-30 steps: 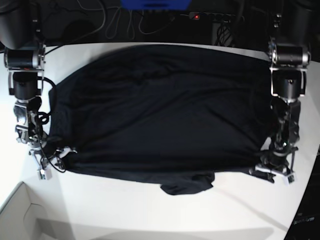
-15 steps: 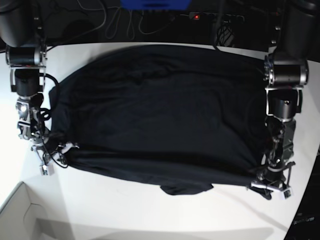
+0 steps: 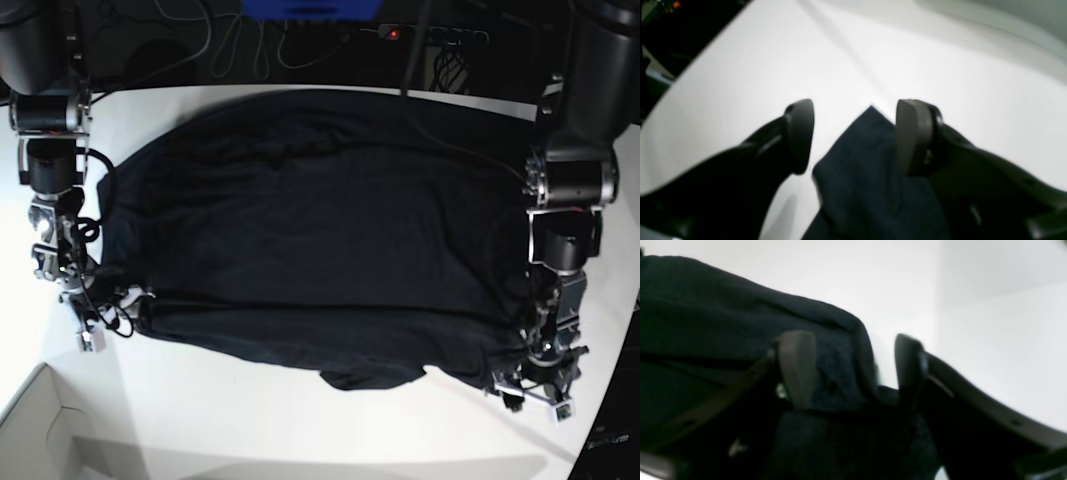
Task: Layout the t-shirt on the table in an organized manner, then fold the t-shirt properly
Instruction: 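Pull the grabbed fabric with the right gripper back toward the shirt body, then regrasp the shirt hem with both grippers and smooth it outward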
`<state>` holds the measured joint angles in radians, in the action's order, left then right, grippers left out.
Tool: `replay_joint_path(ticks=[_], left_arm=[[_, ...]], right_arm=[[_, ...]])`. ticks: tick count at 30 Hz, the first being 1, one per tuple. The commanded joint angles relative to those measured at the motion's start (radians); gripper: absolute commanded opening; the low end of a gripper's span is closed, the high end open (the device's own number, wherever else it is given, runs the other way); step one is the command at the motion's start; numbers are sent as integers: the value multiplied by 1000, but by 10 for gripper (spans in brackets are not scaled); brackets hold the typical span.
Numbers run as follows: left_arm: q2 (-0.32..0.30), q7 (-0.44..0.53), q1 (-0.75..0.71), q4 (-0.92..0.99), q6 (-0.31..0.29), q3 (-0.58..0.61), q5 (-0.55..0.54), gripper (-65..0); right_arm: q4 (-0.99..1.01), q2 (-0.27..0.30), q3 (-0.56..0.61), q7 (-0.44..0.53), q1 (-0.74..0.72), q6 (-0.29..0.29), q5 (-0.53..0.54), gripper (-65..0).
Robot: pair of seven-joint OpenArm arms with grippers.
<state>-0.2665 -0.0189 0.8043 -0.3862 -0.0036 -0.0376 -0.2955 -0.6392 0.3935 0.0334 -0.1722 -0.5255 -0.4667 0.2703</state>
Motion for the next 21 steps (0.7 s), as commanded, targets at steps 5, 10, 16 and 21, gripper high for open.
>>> replay_joint_path(ticks=[5, 10, 16, 21], left_arm=[[-60, 7, -84, -167, 7, -14, -5, -275], [-46, -158, -328, -501, 3, -176, -5, -275], [55, -250, -586, -778, 0, -255, 0, -275], [88, -252, -682, -773, 0, -253, 5, -275]], right_arm=[[-117, 34, -137, 27, 18, 6, 14, -223], [-236, 28, -165, 26, 51, 6, 14, -224], [-278, -61, -102, -45, 2, 3, 14, -294], [-258, -170, 56, -65, -81, 3, 11, -529]])
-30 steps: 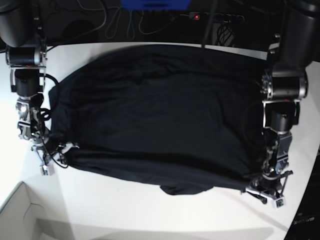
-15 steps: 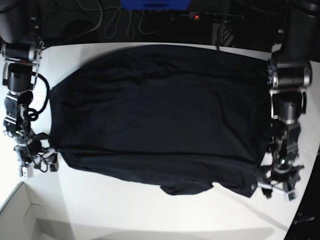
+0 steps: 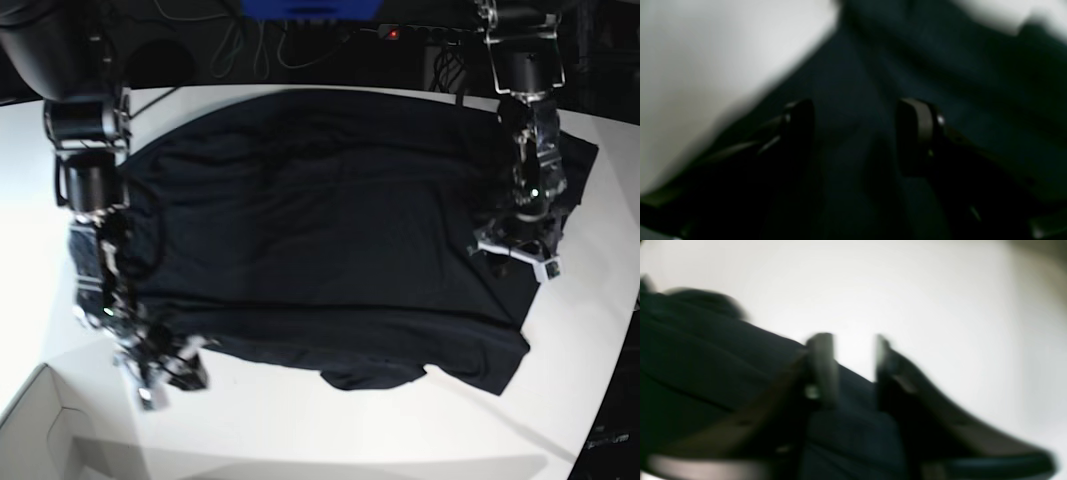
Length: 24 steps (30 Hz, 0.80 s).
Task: Layout the t-shirt on the table in an organized manner, then fold the t-shirt properly
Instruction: 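Regrasp the shirt hem with both grippers and smooth it outward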
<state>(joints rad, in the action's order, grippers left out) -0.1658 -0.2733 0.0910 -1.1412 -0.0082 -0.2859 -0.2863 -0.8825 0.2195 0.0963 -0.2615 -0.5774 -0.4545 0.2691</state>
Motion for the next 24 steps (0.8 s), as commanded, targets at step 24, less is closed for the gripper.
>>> replay_joint_path(ticks=[24], left_arm=[[-65, 7, -66, 68, 3, -11, -11, -275]], right_arm=[[693, -185, 331, 416, -260, 132, 12, -650]])
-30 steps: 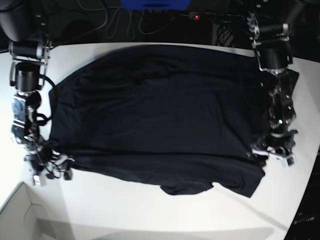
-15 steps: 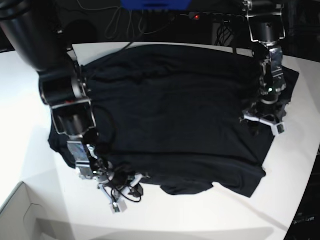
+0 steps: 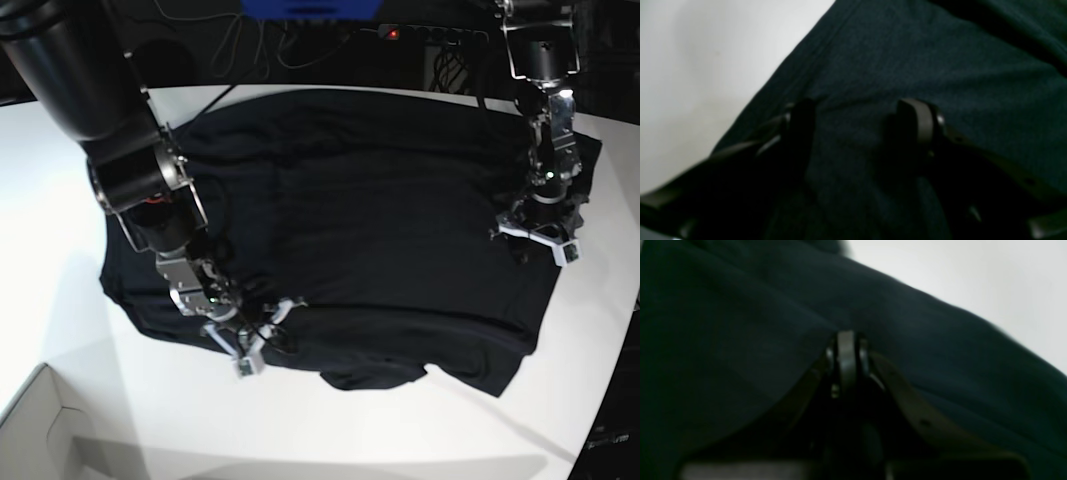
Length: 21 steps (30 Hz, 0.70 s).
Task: Layout the t-shirt on the table in an organized manner, then fold the t-shirt properly
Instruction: 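Regrasp the shirt hem with both grippers and smooth it outward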
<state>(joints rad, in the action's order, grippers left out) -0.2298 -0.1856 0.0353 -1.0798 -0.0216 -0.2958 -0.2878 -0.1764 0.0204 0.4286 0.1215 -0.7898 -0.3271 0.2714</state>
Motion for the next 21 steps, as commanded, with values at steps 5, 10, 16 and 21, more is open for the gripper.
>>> replay_joint_path(ticks=[5, 10, 16, 21], left_arm=[[-1, -81, -10, 6, 16, -1, -9, -275], [-1, -81, -12, 8, 16, -1, -4, -275], [-3, -81, -24, 8, 16, -1, -4, -275], [-3, -81, -24, 8, 16, -1, -4, -275]], right_arm=[[-19, 60, 0, 117, -43, 411, 10, -650], [-19, 95, 2, 278, -49, 655, 10, -650], [-84, 69, -1, 274, -36, 368, 10, -650], [-148, 2, -1, 132, -21, 136, 12, -650]])
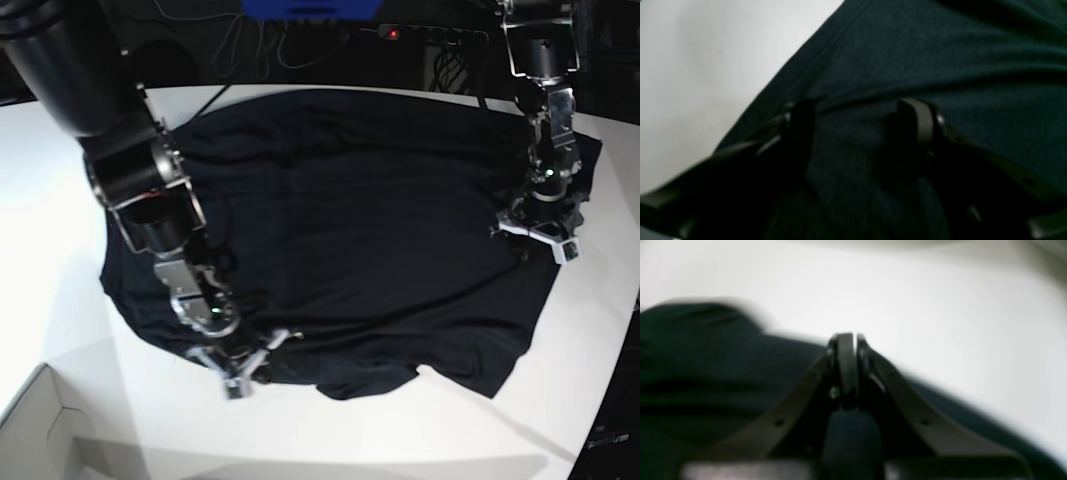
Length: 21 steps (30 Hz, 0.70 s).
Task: Layout the t-shirt on the table in an organized manner, then fold the t-shirt properly
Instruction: 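Regrasp the shirt hem with both grippers and smooth it outward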
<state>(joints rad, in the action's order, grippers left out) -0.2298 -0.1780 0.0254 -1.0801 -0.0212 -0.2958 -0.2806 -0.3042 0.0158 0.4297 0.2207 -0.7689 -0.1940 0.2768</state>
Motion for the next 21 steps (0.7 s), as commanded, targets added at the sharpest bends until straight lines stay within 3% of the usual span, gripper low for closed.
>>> replay_joint_path(ticks=[1, 7, 14, 16, 19, 21], left_arm=[[-3, -88, -14, 8, 16, -1, -12, -275], [-3, -88, -15, 8, 16, -1, -12, -275], [-3, -88, -37, 8, 16, -1, -12, -275], [-3, -88, -37, 8, 16, -1, -15, -275], [-3, -88, -32, -27, 16, -1, -18, -275], [-1, -88, -34, -108, 16, -1, -18, -275]], right_arm=[[-20, -7, -2, 18, -42, -8, 6, -650], [-17, -73, -2, 1, -42, -52, 5, -650], [41, -78, -2, 7, -60, -43, 3, -650], [76, -75, -1, 27, -71, 52, -29, -650], [83, -66, -2, 116, -64, 316, -106, -650], [84, -43, -5, 145, -62, 402, -144, -650]])
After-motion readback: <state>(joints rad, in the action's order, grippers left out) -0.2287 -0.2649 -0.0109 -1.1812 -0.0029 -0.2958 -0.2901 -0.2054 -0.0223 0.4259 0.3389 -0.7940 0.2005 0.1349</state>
